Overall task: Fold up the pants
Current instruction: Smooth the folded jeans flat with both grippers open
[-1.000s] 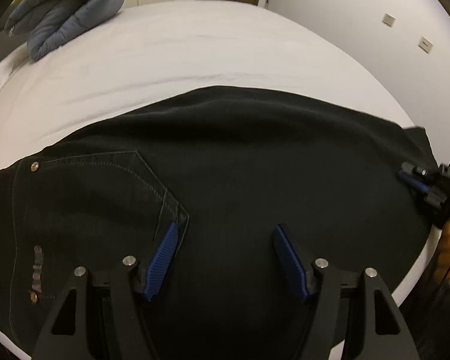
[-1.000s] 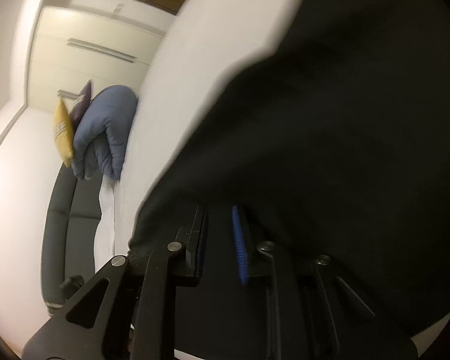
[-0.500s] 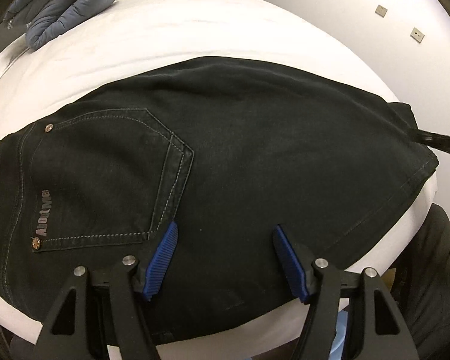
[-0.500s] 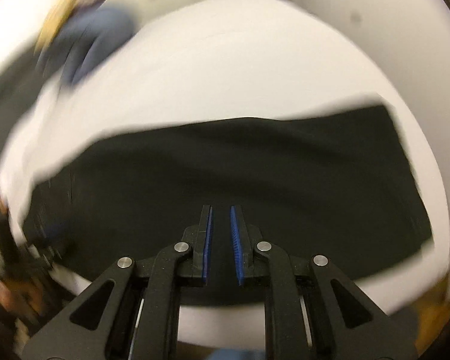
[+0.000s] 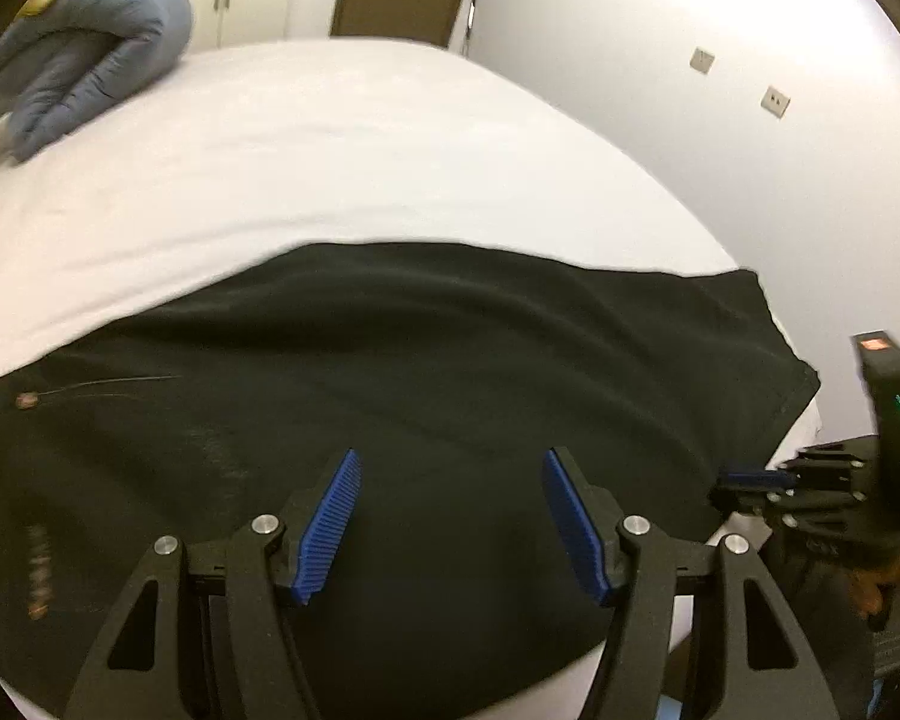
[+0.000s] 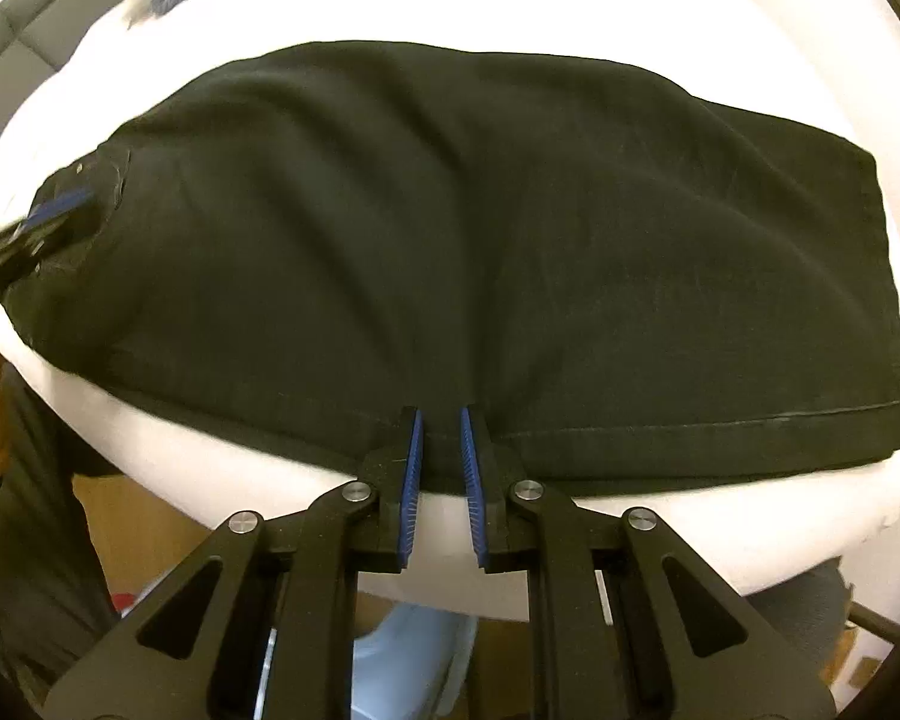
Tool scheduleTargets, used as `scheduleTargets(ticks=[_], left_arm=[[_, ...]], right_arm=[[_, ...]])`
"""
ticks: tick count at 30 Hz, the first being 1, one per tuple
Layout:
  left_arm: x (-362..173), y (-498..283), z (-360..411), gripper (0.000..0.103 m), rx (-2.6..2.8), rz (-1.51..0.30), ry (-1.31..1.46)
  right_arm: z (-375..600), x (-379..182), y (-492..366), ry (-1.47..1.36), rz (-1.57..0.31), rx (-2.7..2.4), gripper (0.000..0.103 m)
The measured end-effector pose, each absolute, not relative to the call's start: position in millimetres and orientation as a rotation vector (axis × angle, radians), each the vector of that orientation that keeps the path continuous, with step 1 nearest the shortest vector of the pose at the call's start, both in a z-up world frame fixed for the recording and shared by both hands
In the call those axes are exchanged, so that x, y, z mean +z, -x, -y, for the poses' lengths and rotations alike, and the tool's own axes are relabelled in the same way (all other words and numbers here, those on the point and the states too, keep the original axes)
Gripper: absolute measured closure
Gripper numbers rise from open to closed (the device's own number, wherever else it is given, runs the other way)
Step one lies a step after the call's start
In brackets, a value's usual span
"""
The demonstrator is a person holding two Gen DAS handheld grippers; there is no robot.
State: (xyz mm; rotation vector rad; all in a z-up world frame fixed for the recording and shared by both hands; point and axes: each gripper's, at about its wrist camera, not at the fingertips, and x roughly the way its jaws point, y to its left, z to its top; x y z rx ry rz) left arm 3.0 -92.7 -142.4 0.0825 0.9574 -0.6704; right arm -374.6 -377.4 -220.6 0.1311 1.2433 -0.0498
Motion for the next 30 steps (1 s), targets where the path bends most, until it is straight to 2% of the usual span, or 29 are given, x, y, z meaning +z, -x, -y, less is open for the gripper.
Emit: scheduleTargets(ticks=[2,7,12,14,18,21,23,27,30], left_arm=[[-166,-5,105,0.038,-0.671,-1.042,-0.123],[-173,24,95,0.038,-0.68,-1.018,-0.203],[-174,35,80,0.038,-0.676,-1.031,-0.202],[-174,37,82,0.038,-0.672,-1.036,-0.213],[-177,49,77,0.038,-0.672,-1.039,-0.215],[-166,48,75,0.04,-0.668,-1.043,-0.184],[-156,44,75,0.045,-0.685,-1.039,-0.124],[-140,29,90,0.042,-0.687,-0.975,-0.103],[-163,16,97,0.042,-0.685,-1.045,-0.094]], right_arm=[[356,-216,355,-0.111,-1.251,-0.051,0.09],[329,-205,314,-0.172,-1.257,-0.07,0.089],[311,-172,290,-0.243,-1.066,-0.05,0.089],[302,-176,270,-0.249,-1.061,-0.031,0.089],[282,-224,226,-0.148,-1.192,0.007,0.089],[271,-232,249,-0.061,-1.151,-0.019,0.089],[267,-238,262,-0.087,-1.138,-0.028,0.089],[277,-237,276,-0.194,-1.109,-0.005,0.089],[293,-225,289,-0.287,-1.106,-0.014,0.089]])
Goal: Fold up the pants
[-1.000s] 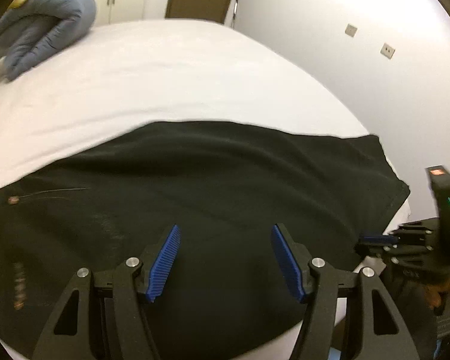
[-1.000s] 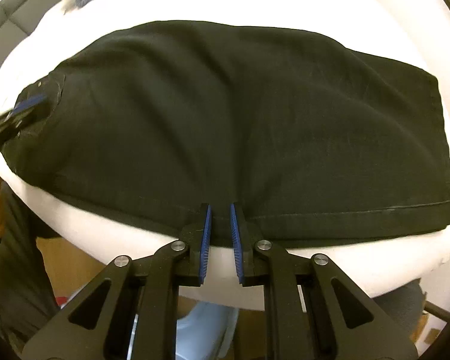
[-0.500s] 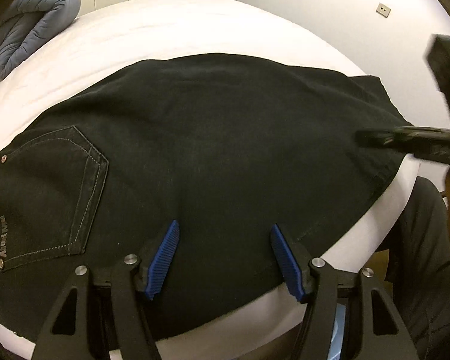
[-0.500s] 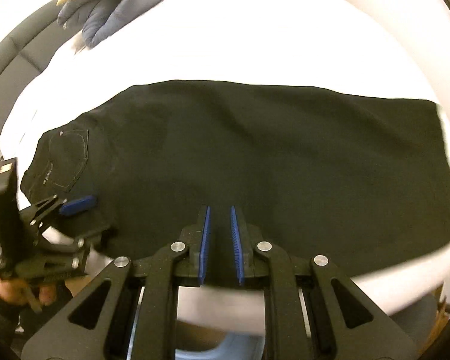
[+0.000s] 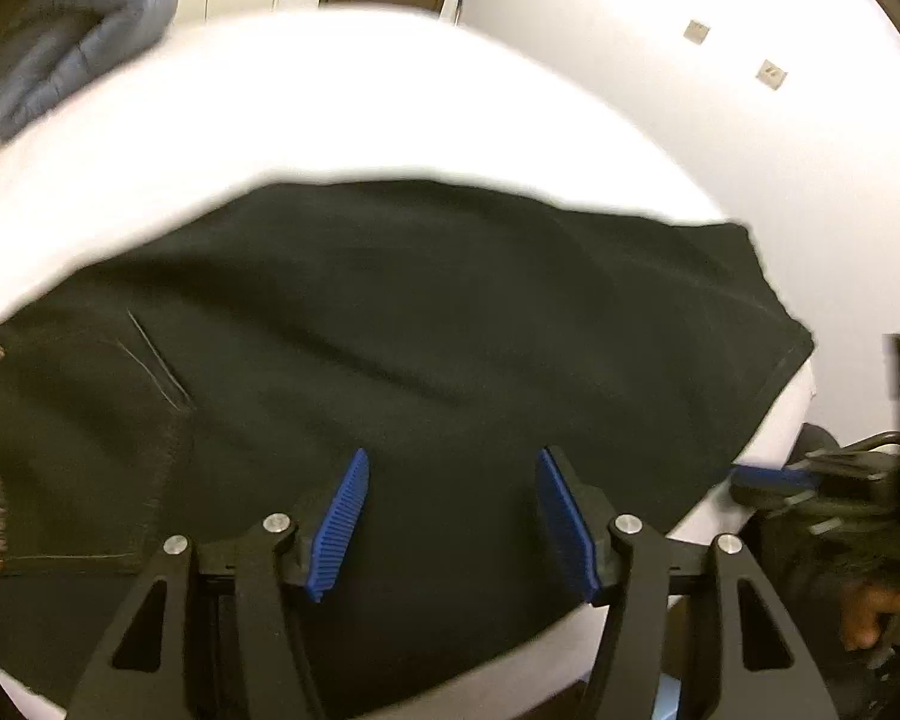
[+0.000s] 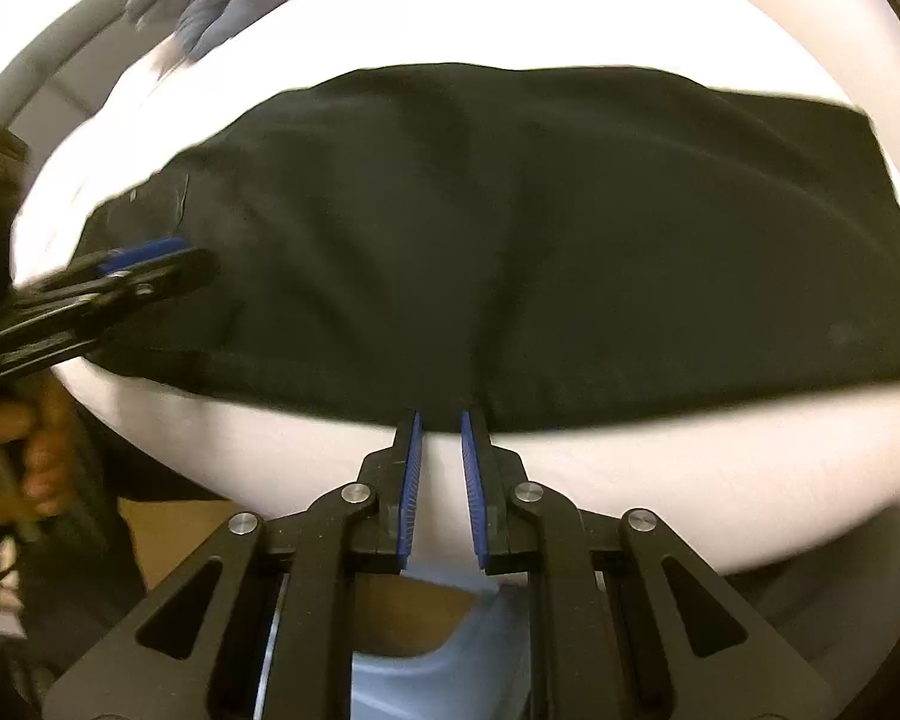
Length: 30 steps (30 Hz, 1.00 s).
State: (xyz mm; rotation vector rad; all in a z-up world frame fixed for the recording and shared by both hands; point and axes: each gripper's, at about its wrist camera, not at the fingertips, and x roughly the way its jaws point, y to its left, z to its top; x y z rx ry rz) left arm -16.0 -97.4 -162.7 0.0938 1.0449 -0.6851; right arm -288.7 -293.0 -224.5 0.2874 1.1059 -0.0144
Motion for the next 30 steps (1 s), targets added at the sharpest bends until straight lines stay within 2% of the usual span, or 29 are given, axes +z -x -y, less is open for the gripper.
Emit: scheduleTargets(ticks=[3,6,9,12,13,14,16,21,22,24,25,26,30], left_arm=[[-173,20,97,0.04,-0.696,-1.015,-0.1],[-171,21,100,0.04,-0.684,-1.024,-0.118],[-172,21,100,0.04,-0.681,-1.033,-0.115],[-172,24,93,0.04,-0.678,-1.036,-0.111],[-172,27,92,0.04,-0.679,-1.035,-0.112],[-172,27,92,0.04,-0.679,-1.036,-0.112],[-173,27,91,0.04,-0.68,-1.04,-0.108],[-175,24,94,0.039,-0.677,-1.044,-0.103],[-174,24,93,0.039,-0.678,-1.045,-0.102],[-174,23,91,0.039,-0.679,-1.046,-0.088],[-174,22,90,0.038,-0.679,-1.048,-0.08],[-174,22,89,0.037,-0.679,-1.049,-0.075],[-172,20,87,0.036,-0.675,-1.06,-0.048]], right_arm=[[326,-186,310,-0.413,-0.955,-0.012,0.089],[355,-171,291,-0.615,-0.788,0.059,0.089],[369,-183,260,-0.761,-0.72,0.144,0.089],[383,-221,228,-0.828,-0.775,0.149,0.089],[398,-243,224,-0.864,-0.832,0.087,0.09],[404,-257,221,-0.899,-0.83,0.079,0.097],[440,-270,238,-1.031,-0.745,0.073,0.1],[535,-252,322,-1.128,-0.52,-0.316,0.098],[554,-243,346,-1.161,-0.456,-0.404,0.086],[564,-225,370,-1.145,-0.421,-0.526,0.055],[564,-215,380,-1.141,-0.384,-0.537,0.026],[559,-209,385,-1.146,-0.351,-0.535,0.018],[532,-210,372,-1.196,-0.358,-0.443,0.018]])
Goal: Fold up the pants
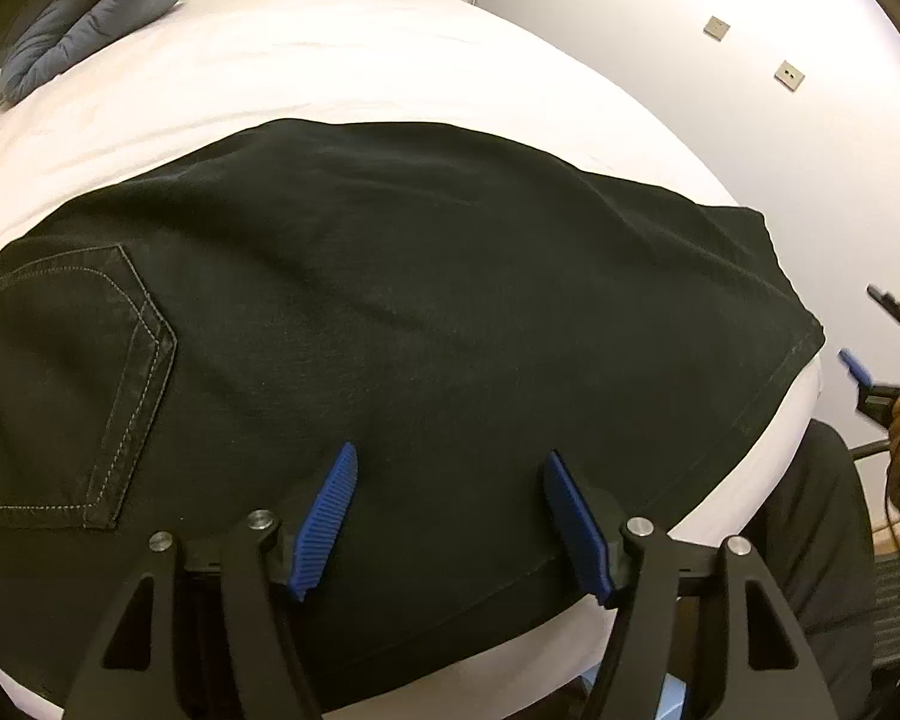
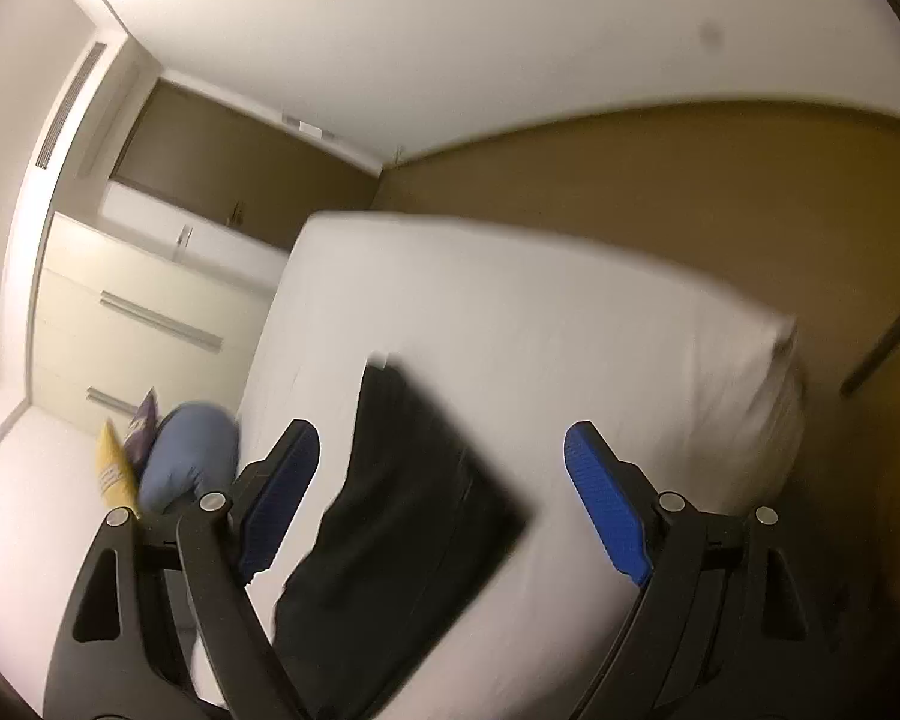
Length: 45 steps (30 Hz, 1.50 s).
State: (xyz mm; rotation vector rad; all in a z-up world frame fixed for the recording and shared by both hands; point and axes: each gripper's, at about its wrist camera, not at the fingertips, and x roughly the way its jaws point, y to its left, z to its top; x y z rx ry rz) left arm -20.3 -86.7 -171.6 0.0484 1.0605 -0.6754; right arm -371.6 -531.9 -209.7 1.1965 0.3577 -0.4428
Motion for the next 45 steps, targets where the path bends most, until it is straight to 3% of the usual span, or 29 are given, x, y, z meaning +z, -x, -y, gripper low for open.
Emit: scheduleTargets(ticks=[7,15,18,22,24,28,31,33,36,42,45], left_arm=[[-171,12,74,0.036,-0.684,-1.088,0.077],[-171,11,72,0.037,-0.687,-1.094,0.115],[-172,10,71,0.04,-0.684,-1.101,0.131],[-173,9,70,0.042,-0.681,-1.108,0.145],[-173,8,68,0.046,-0.677,-1.113,0.156],[-176,4,60,0.054,-0.671,-1.125,0.203],[-179,-1,50,0.072,-0.652,-1.139,0.241],[-184,-6,41,0.087,-0.643,-1.153,0.285],[-191,-12,29,0.098,-0.629,-1.173,0.344],[-190,-13,30,0.099,-0.624,-1.172,0.332],[-190,-16,26,0.099,-0.622,-1.18,0.366]], right_arm=[[498,-264,315,-1.392,-0.441,-0.4,0.037],[503,-285,290,-1.543,-0.244,-0.302,0.04],[504,-292,275,-1.563,-0.184,-0.295,0.046],[510,-298,241,-1.55,-0.18,-0.282,0.078],[513,-304,232,-1.576,-0.173,-0.283,0.089],[515,-306,216,-1.568,-0.171,-0.303,0.094],[519,-298,213,-1.538,-0.196,-0.328,0.094],[521,-285,210,-1.491,-0.226,-0.355,0.094],[512,-258,185,-1.357,-0.286,-0.363,0.094],[404,-168,93,-0.773,-0.506,-0.181,0.094],[301,-176,37,-0.392,-0.686,-0.039,0.094]])
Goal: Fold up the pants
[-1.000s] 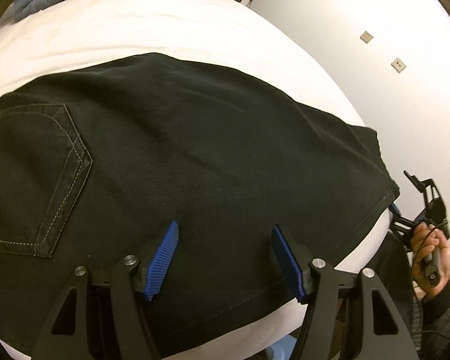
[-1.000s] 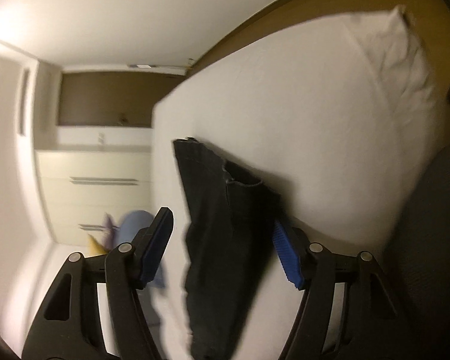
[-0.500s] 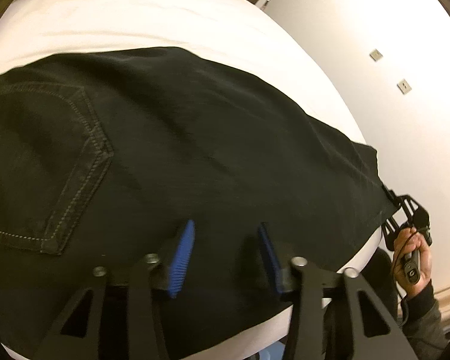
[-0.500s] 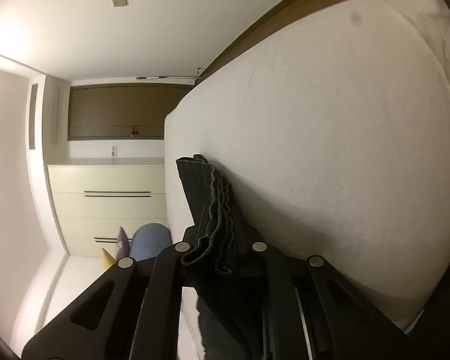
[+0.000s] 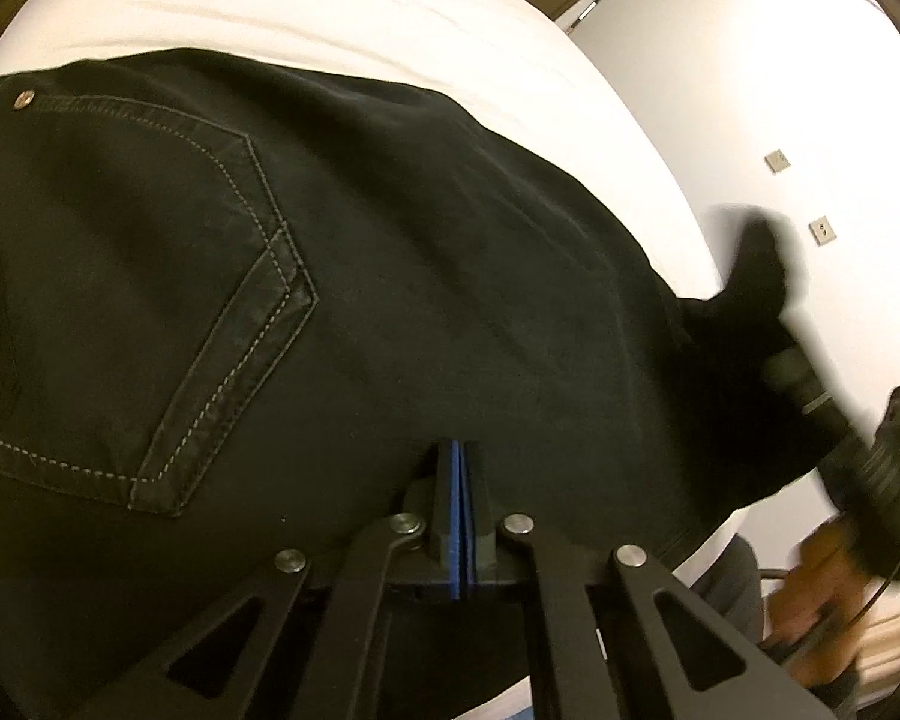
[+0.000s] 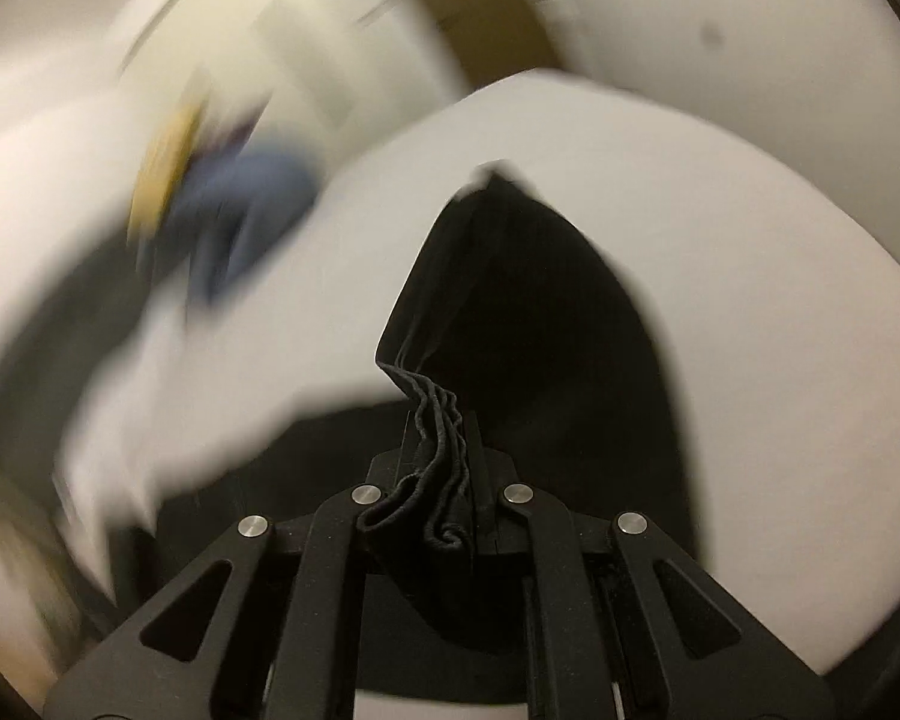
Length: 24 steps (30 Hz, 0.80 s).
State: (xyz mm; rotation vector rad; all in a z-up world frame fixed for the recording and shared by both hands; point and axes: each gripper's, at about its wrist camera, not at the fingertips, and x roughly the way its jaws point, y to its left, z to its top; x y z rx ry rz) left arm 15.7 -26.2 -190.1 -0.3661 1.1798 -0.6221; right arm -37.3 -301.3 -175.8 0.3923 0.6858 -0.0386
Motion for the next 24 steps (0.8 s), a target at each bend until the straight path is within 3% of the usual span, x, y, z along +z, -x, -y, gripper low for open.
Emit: scheduleTargets(ticks=[2,4,6,8,14,19,20,22,23,24], left_arm=[[-187,-17,26,0.098,-0.623,-1.18,0.361],[-180,-18,25,0.086,-0.627,-1.172,0.369],[-171,-20,27,0.042,-0.638,-1.146,0.402],[-164,-25,34,0.022,-0.651,-1.13,0.427],[-160,-58,78,0.014,-0.783,-1.201,0.509],[-165,-87,99,0.014,-0.811,-1.265,0.488],[-166,-90,100,0.02,-0.812,-1.27,0.486],[-169,-95,101,0.052,-0.814,-1.289,0.467],[-171,-98,102,0.076,-0.811,-1.308,0.452],[-172,-100,101,0.087,-0.815,-1.318,0.429]], right_arm=[[260,-203,17,-0.232,-0.806,-0.004,0.094],[237,-232,6,-0.172,-0.891,0.001,0.094],[232,-236,12,-0.154,-0.878,-0.018,0.094],[231,-231,18,-0.158,-0.862,-0.018,0.094],[208,-211,54,-0.107,-0.78,-0.024,0.094],[187,-190,81,-0.002,-0.741,-0.02,0.094],[183,-188,84,0.013,-0.737,-0.017,0.094],[175,-186,84,0.035,-0.734,-0.011,0.094],[173,-184,86,0.041,-0.736,-0.009,0.094],[170,-183,86,0.047,-0.736,-0.006,0.094]])
